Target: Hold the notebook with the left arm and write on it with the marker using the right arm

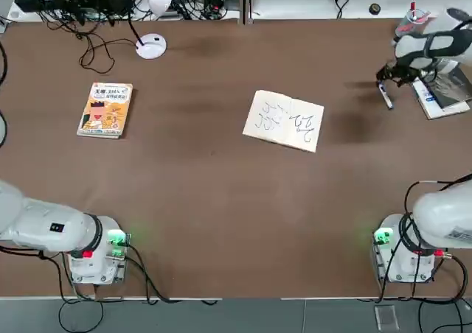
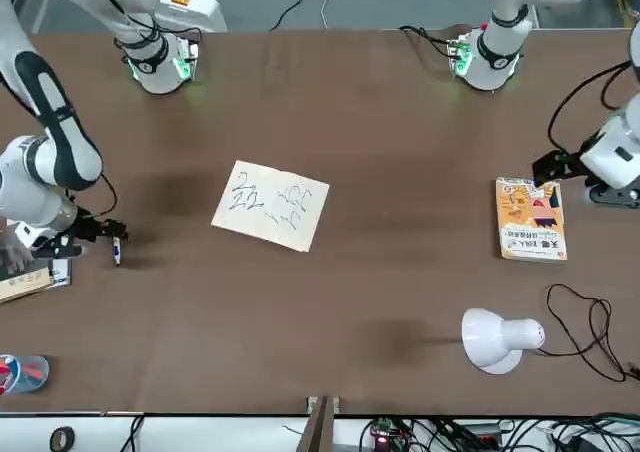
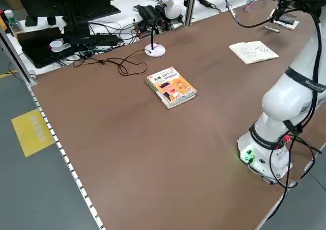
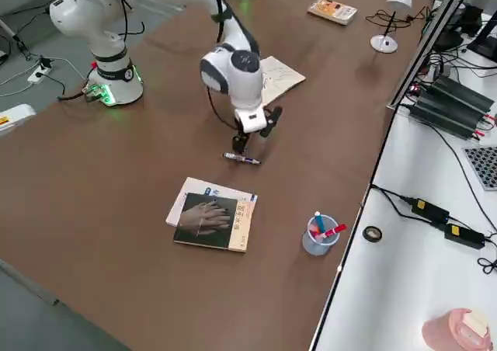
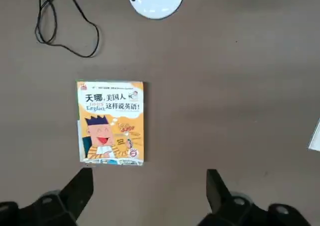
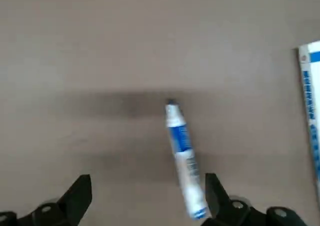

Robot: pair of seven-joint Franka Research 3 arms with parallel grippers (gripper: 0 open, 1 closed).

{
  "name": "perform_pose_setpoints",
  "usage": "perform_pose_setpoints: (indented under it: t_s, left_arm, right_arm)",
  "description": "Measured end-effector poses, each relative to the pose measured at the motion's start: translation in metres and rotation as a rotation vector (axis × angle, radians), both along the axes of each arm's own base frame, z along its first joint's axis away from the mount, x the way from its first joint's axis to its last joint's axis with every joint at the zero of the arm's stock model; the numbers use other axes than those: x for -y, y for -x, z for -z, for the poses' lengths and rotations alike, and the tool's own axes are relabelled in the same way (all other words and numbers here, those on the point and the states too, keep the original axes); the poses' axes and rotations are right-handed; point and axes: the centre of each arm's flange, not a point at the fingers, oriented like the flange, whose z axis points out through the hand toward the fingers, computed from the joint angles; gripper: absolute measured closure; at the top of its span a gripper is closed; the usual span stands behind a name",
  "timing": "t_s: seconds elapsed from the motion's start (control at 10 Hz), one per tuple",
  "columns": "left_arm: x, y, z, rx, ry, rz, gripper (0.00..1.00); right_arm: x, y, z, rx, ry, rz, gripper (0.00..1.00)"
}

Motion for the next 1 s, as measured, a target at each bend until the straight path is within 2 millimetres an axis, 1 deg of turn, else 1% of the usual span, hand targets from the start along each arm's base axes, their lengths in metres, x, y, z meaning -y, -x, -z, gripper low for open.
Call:
perform_pose_setpoints:
  t_s: [0.2,0.4,0.5,0.6,0.7,0.8,1.0]
  left_arm:
    - [-0.011,0.015,-0.013,-0.019,-0.001,-0.004,0.00]
    - [-0.014,0.035,-0.024,-0.027,0.000,-0.002,0.00]
    - [-0.014,0.045,-0.029,-0.025,0.001,0.001,0.00]
    - [-0.013,0.054,-0.034,-0.019,0.002,0.004,0.00]
    - [-0.013,0.062,-0.039,-0.014,0.003,0.008,0.00]
    - [-0.012,0.069,-0.043,-0.014,0.003,0.011,0.00]
    - [-0.010,0.078,-0.049,-0.015,0.002,0.018,0.00]
  right_arm:
    - [-0.050,-0.006,-0.044,-0.011,0.011,0.055,0.00]
    - [-0.100,-0.006,-0.084,-0.015,0.079,0.101,0.00]
    - [-0.123,-0.006,-0.107,-0.018,0.126,0.106,0.00]
    - [-0.140,-0.008,-0.135,-0.011,0.166,0.095,0.00]
    - [-0.149,-0.009,-0.164,0.004,0.198,0.077,0.00]
    - [-0.151,-0.010,-0.193,0.016,0.223,0.061,0.00]
    - [-0.138,-0.008,-0.250,0.020,0.246,0.034,0.00]
